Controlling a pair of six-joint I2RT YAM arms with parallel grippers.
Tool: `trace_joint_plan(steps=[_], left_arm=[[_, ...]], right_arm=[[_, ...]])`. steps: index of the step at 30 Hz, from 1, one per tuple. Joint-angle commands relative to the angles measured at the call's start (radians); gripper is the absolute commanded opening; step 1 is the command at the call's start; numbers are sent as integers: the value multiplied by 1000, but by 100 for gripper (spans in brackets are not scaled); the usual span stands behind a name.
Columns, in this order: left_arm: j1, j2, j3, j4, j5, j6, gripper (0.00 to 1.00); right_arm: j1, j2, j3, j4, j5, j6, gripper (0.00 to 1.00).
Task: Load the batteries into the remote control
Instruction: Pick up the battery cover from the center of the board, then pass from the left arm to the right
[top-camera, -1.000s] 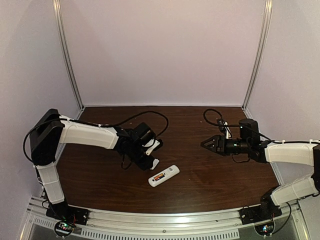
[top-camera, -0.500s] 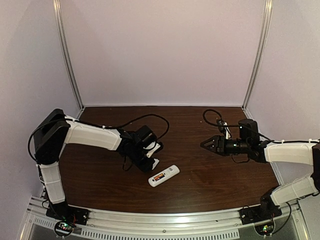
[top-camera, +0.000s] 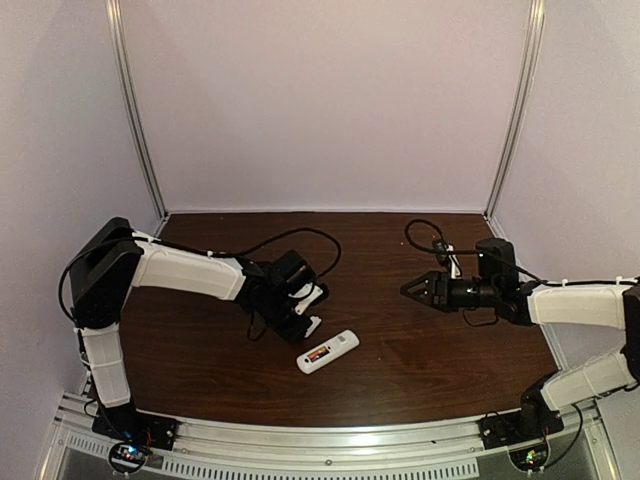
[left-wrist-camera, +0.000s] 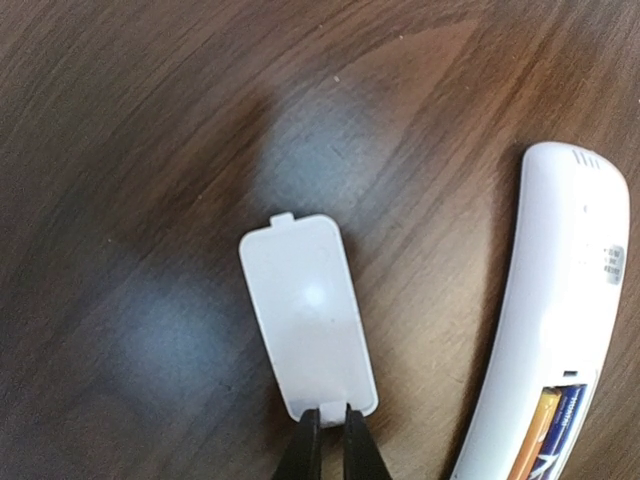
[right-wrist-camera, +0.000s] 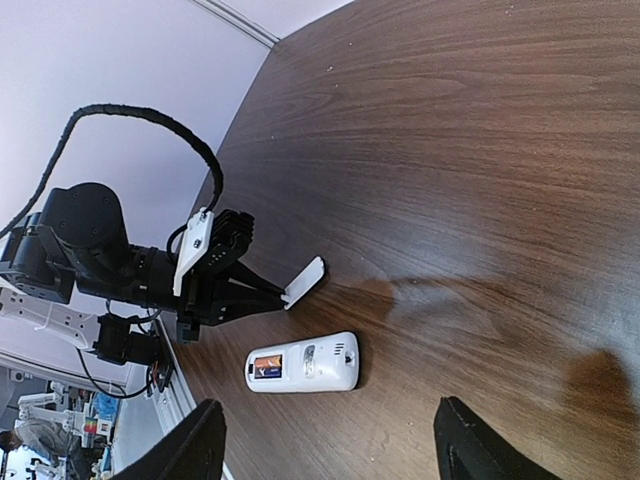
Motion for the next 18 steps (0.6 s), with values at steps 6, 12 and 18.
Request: trace_joint_plan(steps=[6, 12, 18], left_arm=[[-2, -117, 13, 14, 49, 77, 0], [27, -211, 51, -52, 348, 145, 0], [37, -287, 65, -126, 704, 226, 0]], right_arm=[[7, -3, 20, 30, -48, -28, 72], [24, -123, 20, 29, -100, -147, 73], [84, -238, 11, 77, -149, -201, 76]])
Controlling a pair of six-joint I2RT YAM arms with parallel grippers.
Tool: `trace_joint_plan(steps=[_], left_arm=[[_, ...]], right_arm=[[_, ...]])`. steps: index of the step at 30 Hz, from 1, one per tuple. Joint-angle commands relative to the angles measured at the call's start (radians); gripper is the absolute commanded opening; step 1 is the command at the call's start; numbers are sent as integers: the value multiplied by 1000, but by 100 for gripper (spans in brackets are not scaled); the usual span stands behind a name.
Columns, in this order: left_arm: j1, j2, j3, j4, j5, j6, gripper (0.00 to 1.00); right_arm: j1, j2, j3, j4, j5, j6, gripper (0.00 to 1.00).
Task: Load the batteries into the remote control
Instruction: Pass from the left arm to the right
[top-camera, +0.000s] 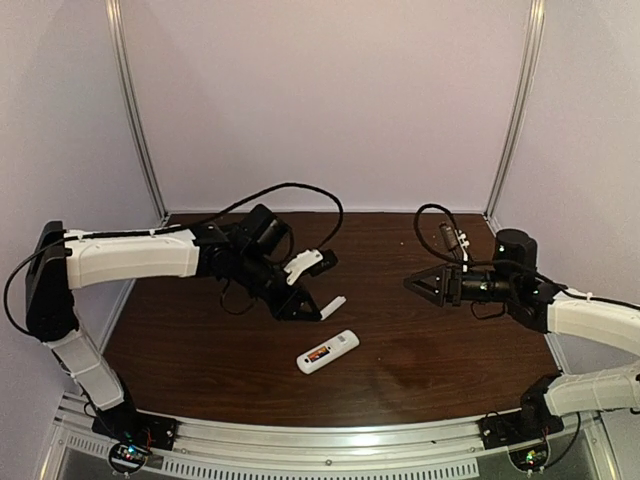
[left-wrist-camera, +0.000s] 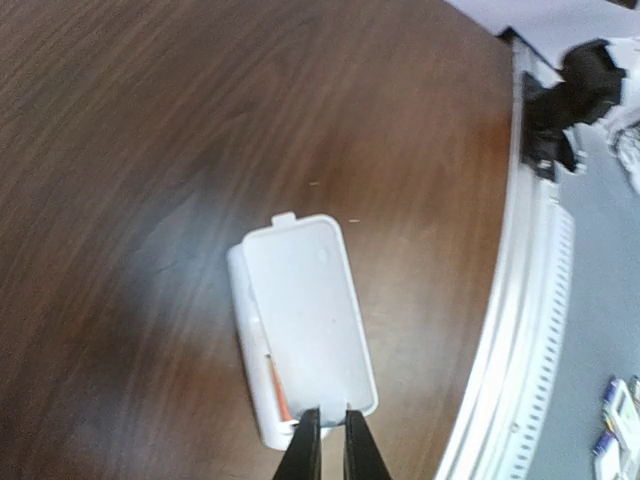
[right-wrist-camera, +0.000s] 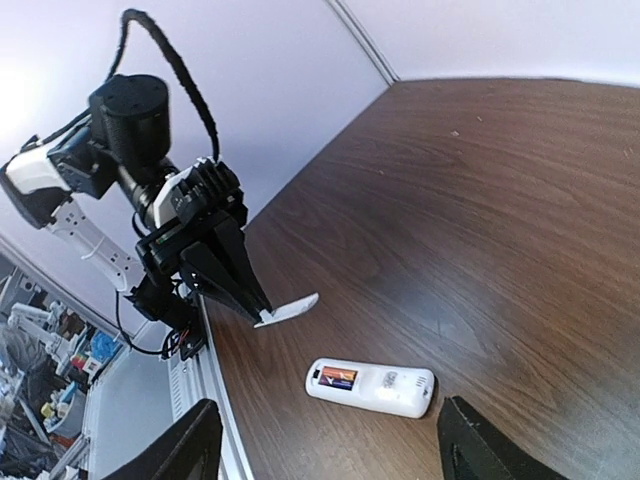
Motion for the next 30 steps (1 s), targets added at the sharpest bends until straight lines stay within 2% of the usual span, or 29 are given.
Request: trace_joint_plan(steps=[1, 5, 9, 15, 21, 26, 30], left_arm=[[8, -52, 31, -81, 362, 93, 0], [6, -108, 17, -80, 595, 100, 0], [-16, -156, 0, -80, 757, 132, 0], [-91, -165, -8, -103, 888, 155, 0], [-136, -144, 13, -125, 937, 174, 0], [-155, -119, 30, -145, 946, 186, 0], [-173, -104, 37, -147, 946, 192, 0]], right_arm=[[56, -71, 7, 71, -74, -69, 76], [134, -127, 6, 111, -132, -74, 77], [240, -178, 46, 58, -131, -129, 77], [442, -212, 233, -299, -24, -361, 73], [584, -149, 360, -464, 49, -478, 67], [711, -70, 459, -603, 176, -600, 62], [792, -24, 505, -629, 262, -649, 59]])
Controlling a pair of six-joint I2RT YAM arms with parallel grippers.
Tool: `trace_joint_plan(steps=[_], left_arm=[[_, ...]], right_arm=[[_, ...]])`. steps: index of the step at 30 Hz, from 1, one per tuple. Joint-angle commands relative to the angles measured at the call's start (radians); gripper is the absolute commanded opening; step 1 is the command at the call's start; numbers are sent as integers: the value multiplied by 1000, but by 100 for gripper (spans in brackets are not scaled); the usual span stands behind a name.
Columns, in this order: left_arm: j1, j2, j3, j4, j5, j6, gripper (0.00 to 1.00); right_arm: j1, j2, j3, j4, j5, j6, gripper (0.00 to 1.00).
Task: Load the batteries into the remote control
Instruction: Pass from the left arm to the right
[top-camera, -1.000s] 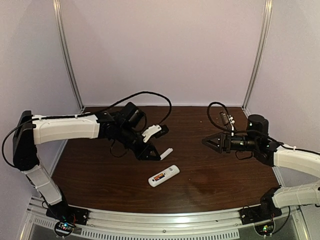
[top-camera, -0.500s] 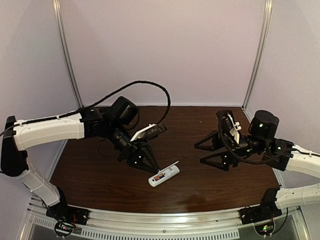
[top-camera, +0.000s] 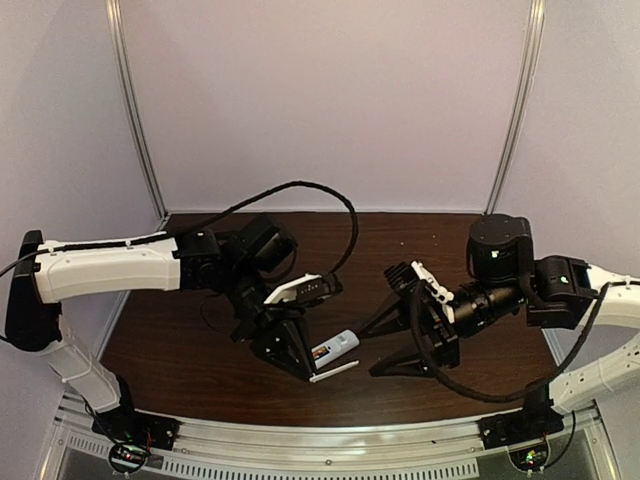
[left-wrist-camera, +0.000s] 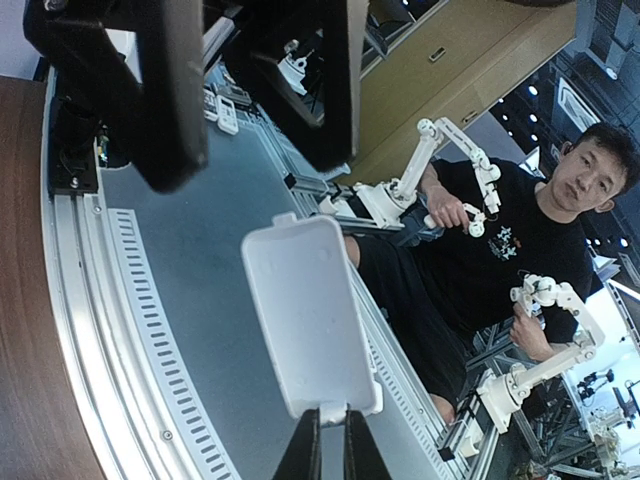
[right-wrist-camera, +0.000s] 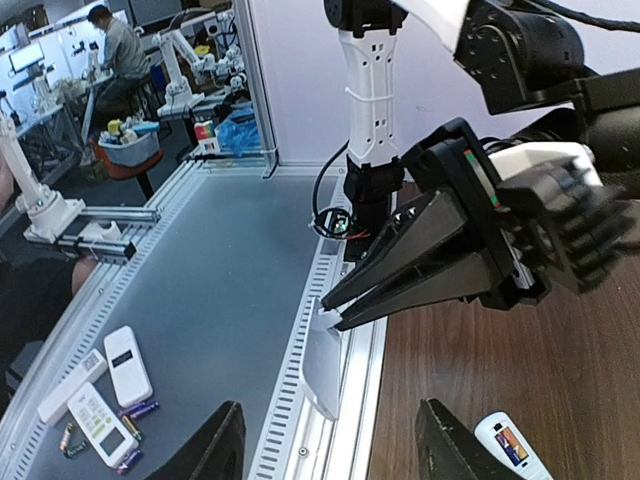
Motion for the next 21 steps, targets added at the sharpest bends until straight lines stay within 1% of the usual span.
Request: trace_joint_plan(steps=[1, 6, 12, 19, 21], left_arm=[[-22, 25, 33, -11, 28, 32, 0], [-35, 44, 37, -13, 56, 43, 0], [-43, 60, 49, -11, 70, 49, 0], [-47, 74, 50, -14, 88, 52, 0], [-48, 77, 51, -13, 94, 53, 0]], right_arm=[[81, 38, 58, -97, 146, -101, 58], [166, 79, 76, -118, 235, -134, 53], [232, 104, 106, -158, 330, -167, 42], [269, 129, 134, -173, 359, -179, 33], [276, 138, 138, -177, 363, -184, 28]])
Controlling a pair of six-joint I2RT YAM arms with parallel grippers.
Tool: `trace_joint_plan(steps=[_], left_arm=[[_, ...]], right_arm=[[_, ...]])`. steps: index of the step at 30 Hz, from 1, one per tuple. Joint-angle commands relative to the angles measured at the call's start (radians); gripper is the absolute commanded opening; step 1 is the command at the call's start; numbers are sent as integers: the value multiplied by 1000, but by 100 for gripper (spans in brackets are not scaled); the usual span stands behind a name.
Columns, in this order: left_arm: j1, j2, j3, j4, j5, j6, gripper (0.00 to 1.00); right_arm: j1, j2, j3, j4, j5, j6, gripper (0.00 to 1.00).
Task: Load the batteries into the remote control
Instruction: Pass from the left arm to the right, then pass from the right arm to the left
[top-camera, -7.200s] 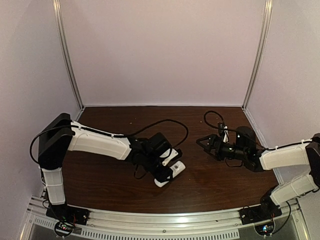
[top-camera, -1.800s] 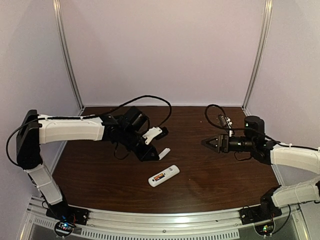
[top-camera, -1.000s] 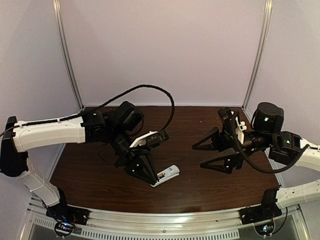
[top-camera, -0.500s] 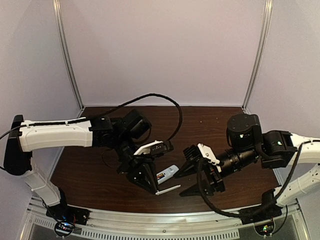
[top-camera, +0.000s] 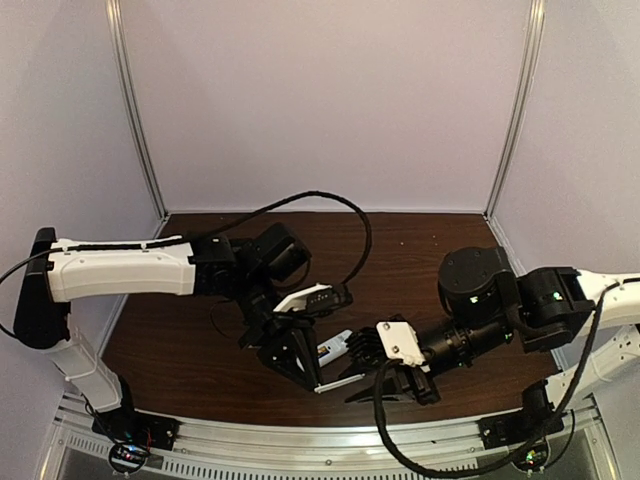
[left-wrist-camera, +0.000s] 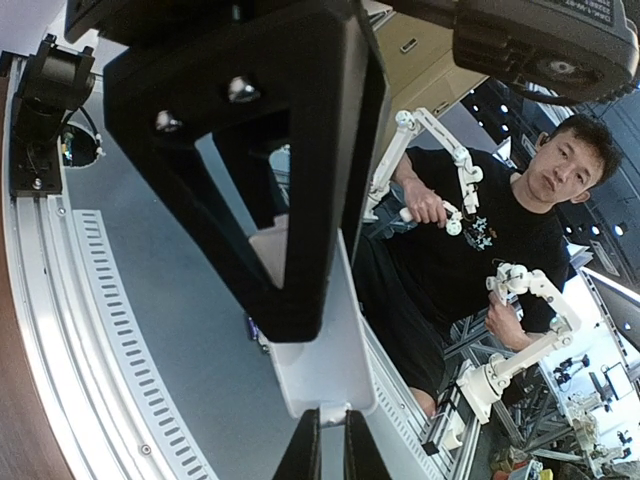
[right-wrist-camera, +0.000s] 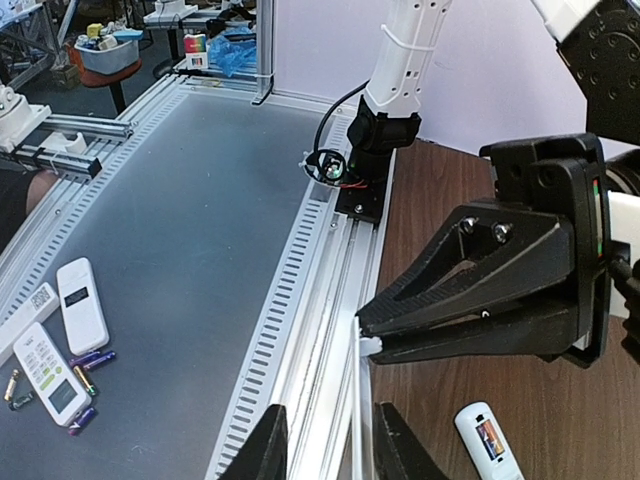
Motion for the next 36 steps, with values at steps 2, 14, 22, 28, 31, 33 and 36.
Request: trace_joint_plan(steps=[2, 14, 22, 28, 31, 33, 36], left_arm=[[-11, 15, 27, 0, 38, 25, 0], [-16, 11, 61, -30, 22, 51, 51], [68, -178, -35, 270, -304, -148, 80], [131, -477, -261, 539, -856, -236, 97], [125, -583, -339, 557, -1071, -171, 97], [72, -632, -382, 558, -1206, -109, 97], [-32, -645, -413, 543, -1401, 9, 97]], right_arm=[[20, 27, 34, -34, 47, -21, 23], [27, 18, 33, -36, 76, -17, 0], [10, -15, -11, 15, 82, 66, 0], [-190, -59, -125, 201, -88, 345, 0], [-334, -40, -171, 300, -227, 493, 0], [-401, -18, -205, 378, -315, 593, 0], [-472, 36, -242, 493, -428, 731, 0]])
